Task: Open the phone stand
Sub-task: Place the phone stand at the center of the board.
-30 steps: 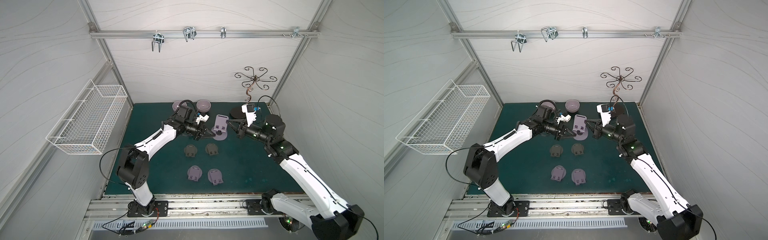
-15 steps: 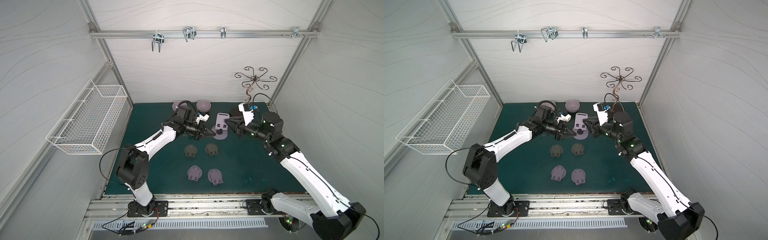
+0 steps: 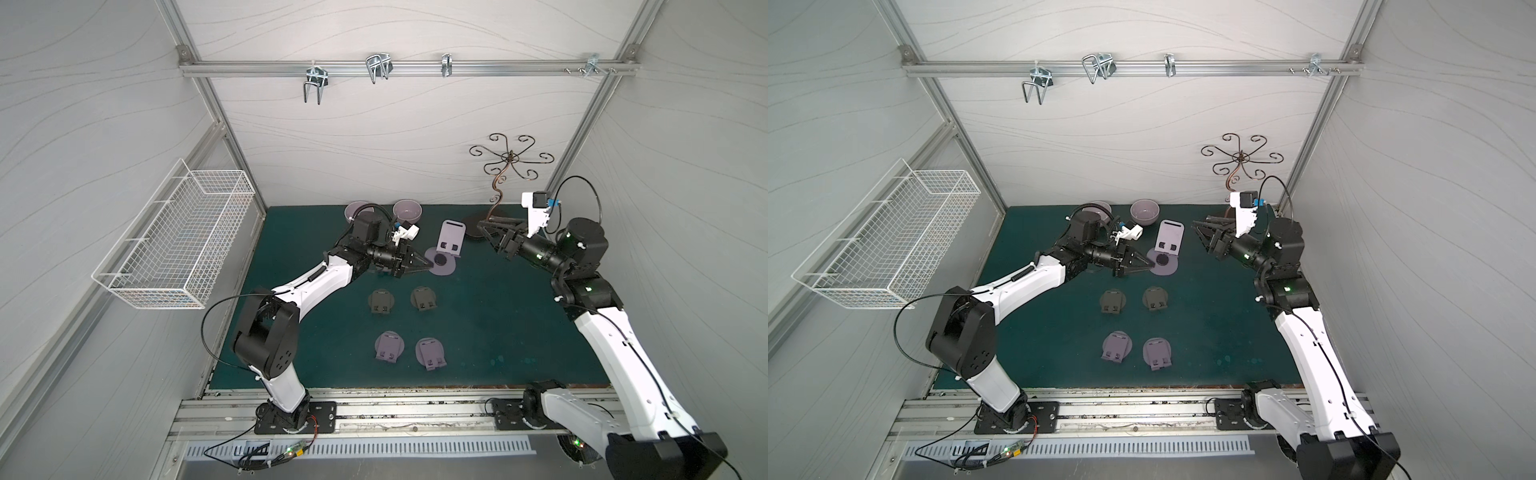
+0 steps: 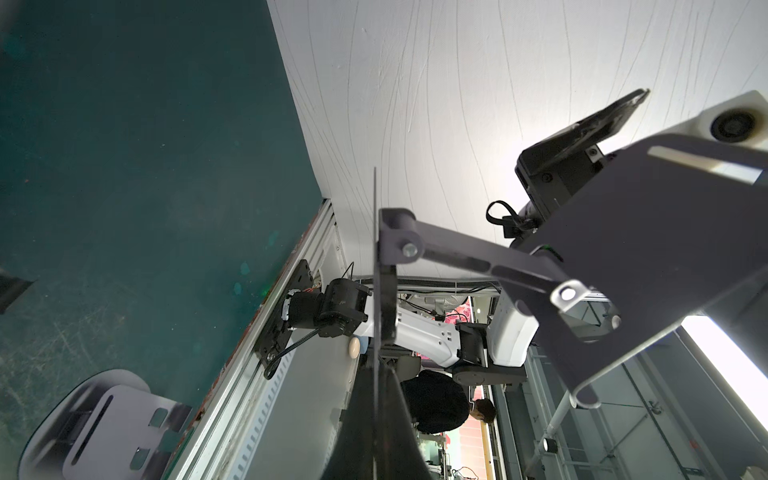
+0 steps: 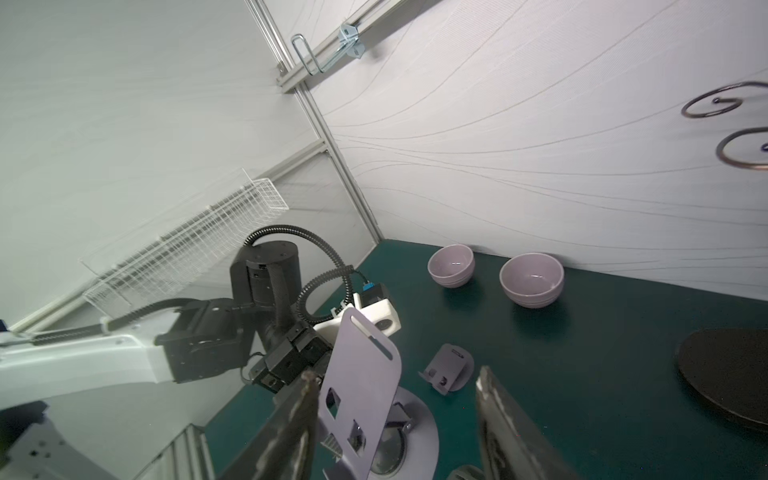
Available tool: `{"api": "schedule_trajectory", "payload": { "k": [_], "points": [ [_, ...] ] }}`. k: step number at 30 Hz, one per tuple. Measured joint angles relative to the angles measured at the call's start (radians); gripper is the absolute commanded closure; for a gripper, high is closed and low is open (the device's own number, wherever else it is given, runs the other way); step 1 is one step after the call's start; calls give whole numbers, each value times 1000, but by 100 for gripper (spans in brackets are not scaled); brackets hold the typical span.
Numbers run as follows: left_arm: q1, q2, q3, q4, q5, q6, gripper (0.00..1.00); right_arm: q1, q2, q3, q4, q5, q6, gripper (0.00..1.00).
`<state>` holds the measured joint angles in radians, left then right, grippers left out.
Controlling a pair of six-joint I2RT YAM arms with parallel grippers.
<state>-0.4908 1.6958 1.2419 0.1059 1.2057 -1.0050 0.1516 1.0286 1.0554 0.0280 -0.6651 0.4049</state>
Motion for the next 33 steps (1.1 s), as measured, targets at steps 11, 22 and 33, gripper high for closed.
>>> {"api": "schedule_trajectory", "payload": {
  "k": [11,22,33],
  "points": [
    [5,0,-10,51,6,-24,100,72,194,-13,115,-286,162,53],
    [6,0,-21,52,9,-24,100,117,265,27,165,-362,185,100],
    [103,-1,-60,60,-24,-42,56,140,341,55,170,-370,130,100]
  ]
}}
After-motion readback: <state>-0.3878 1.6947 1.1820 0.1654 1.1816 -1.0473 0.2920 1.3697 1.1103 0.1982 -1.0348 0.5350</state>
